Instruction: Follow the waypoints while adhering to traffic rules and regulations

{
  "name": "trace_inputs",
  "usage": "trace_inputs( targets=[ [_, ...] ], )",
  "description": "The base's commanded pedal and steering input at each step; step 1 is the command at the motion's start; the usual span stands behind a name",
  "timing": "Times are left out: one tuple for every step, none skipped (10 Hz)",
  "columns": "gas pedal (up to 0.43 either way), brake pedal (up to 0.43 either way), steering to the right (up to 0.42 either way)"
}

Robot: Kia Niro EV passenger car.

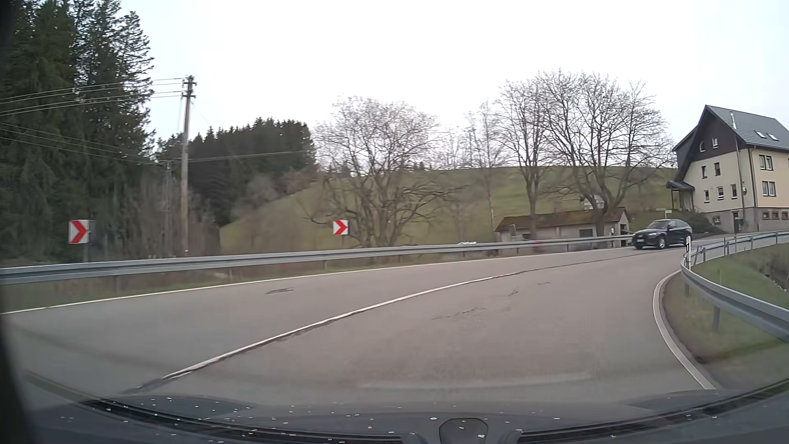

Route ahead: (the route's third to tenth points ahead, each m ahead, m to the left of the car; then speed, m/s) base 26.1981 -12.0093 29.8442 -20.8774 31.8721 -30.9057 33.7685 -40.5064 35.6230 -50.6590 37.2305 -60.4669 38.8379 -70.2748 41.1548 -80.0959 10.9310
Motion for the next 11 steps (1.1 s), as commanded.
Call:
trace_inputs(
  targets=[
    [0.169, 0.000, 0.197],
    [0.169, 0.000, 0.193],
    [0.169, 0.000, 0.190],
    [0.169, 0.000, 0.185],
    [0.177, 0.000, 0.181],
    [0.197, 0.000, 0.178],
    [0.197, 0.000, 0.176],
    [0.220, 0.000, 0.174],
    [0.240, 0.000, 0.171],
    [0.248, 0.000, 0.169],
    [0.248, 0.000, 0.165]
  ],
)
